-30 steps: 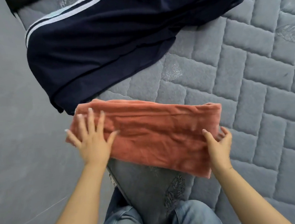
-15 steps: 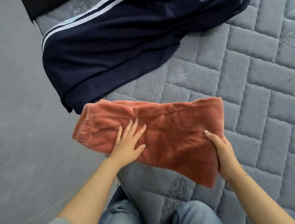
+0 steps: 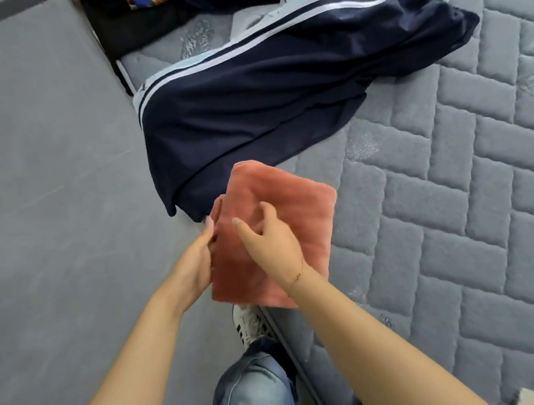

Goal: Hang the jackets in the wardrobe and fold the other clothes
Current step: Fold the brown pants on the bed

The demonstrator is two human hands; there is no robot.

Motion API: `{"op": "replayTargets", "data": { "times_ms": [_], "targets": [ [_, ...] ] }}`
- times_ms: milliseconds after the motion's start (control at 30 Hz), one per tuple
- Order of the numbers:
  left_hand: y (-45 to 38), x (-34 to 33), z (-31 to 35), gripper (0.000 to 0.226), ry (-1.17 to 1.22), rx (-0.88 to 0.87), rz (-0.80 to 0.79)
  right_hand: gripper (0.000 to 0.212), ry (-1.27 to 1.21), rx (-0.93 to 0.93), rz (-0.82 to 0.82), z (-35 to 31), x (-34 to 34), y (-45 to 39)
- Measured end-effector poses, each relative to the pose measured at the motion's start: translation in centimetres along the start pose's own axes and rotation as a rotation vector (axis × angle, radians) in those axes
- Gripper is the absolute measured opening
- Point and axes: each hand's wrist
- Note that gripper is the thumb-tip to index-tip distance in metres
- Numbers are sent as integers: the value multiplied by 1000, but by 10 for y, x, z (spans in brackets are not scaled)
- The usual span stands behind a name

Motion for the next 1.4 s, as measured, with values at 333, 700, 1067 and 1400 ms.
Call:
{"op": "replayTargets", "data": {
  "times_ms": [333,700,1067,1400],
  "targets": [
    [-41,17,-22,29,-621,-306,467,19,-242,16,521,90,25,6],
    [-46,43,-11,86,-308,140,-7,80,-864,-273,-157,123,16,-28],
    [66,25,-13,72,69,246,75,50,-619,-124,-162,51,51,26],
    [268,53,14,54,556,-210,118,61,-520,-26,-569,-111,34,140]
  ]
}}
Point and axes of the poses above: each hand's wrist, its own y-axis away from the middle knuckle, its own x-axis out of the back of the hand, z = x × y, and after that the axes turned 1 degree about -x, right-handed
